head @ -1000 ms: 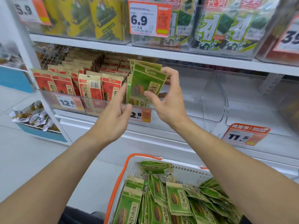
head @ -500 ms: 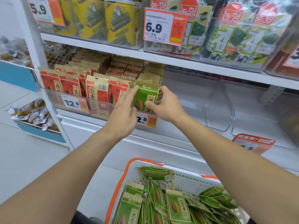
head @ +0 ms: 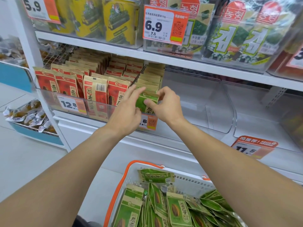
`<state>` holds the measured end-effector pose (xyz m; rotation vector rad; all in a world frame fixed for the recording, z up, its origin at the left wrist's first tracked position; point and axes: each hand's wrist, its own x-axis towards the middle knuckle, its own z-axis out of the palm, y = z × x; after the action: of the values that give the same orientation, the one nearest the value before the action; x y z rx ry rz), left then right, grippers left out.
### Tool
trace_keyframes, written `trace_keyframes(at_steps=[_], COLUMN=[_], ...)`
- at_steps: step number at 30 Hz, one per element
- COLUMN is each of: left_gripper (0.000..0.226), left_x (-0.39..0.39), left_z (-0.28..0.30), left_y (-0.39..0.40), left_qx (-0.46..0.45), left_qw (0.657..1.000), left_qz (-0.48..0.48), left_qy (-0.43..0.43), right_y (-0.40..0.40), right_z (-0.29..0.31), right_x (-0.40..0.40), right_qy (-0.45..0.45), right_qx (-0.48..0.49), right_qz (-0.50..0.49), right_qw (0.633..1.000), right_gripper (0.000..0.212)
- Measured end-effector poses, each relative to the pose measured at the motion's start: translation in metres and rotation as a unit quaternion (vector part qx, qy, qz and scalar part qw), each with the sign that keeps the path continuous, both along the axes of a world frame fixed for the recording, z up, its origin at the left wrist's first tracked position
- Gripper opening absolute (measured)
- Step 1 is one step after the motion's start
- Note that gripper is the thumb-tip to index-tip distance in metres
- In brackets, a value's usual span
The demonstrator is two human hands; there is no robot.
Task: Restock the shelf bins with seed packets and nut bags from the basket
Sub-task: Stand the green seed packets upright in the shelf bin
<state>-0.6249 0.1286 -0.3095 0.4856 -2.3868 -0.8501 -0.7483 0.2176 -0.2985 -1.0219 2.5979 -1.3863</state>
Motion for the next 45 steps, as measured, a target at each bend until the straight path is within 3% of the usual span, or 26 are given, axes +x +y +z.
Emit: trace_keyframes(at_steps=[9, 13, 16, 18, 20, 23, 26, 29, 32, 36, 41, 45], left_gripper=[0.064, 0.05, 0.033, 0.024, 0.016, 0.011, 0.019, 0.029, 0.04, 0.053, 0.047, 0.038], left_x=[0.001, 0.004, 0.003, 0.0, -0.005, -0.006, 0.009, 0.031, 0.051, 0.064, 0.055, 0.044], left_z=[-0.003, -0.003, -0.004, -0.013, -0.031, -0.074, -0.125, -0.168, -0.197, -0.219, -0.232, -0.238], left_y=[-0.001, 0.006, 0.02, 0.036, 0.056, 0.088, 0.119, 0.139, 0.153, 0.172, 0.174, 0.172], left_qx=[0.012, -0.072, -0.108, -0.105, -0.077, -0.056, -0.057, -0.032, 0.008, 0.055, 0.022, -0.017], left_qw=[0.997, 0.98, 0.972, 0.982, 0.996, 0.983, 0.934, 0.89, 0.877, 0.86, 0.874, 0.905], left_qz=[0.067, 0.128, 0.107, 0.067, 0.012, -0.064, -0.112, -0.114, -0.097, -0.094, -0.058, -0.028], left_qy=[0.033, 0.134, 0.177, 0.142, 0.045, -0.164, -0.334, -0.44, -0.471, -0.499, -0.481, -0.425], right_y=[-0.01, 0.022, 0.06, 0.089, 0.118, 0.155, 0.191, 0.213, 0.221, 0.235, 0.246, 0.26], right_z=[0.001, -0.001, -0.01, -0.029, -0.055, -0.102, -0.151, -0.187, -0.201, -0.214, -0.228, -0.233], right_x=[0.001, 0.007, 0.02, 0.026, 0.028, 0.023, 0.021, 0.025, 0.023, 0.022, 0.033, 0.05], right_qy=[-0.066, 0.029, 0.096, 0.082, 0.047, -0.059, -0.141, -0.14, -0.167, -0.194, -0.168, -0.144], right_qx=[-0.009, -0.07, -0.133, -0.124, -0.059, 0.153, 0.406, 0.537, 0.556, 0.568, 0.49, 0.434], right_qz=[-0.021, 0.0, 0.027, 0.052, 0.082, 0.124, 0.15, 0.151, 0.143, 0.131, 0.048, -0.001], right_qw=[0.998, 0.997, 0.986, 0.988, 0.994, 0.979, 0.89, 0.818, 0.801, 0.789, 0.854, 0.889], right_gripper=[0.052, 0.029, 0.019, 0.017, 0.016, 0.009, 0.033, 0.055, 0.07, 0.063, 0.007, 0.011])
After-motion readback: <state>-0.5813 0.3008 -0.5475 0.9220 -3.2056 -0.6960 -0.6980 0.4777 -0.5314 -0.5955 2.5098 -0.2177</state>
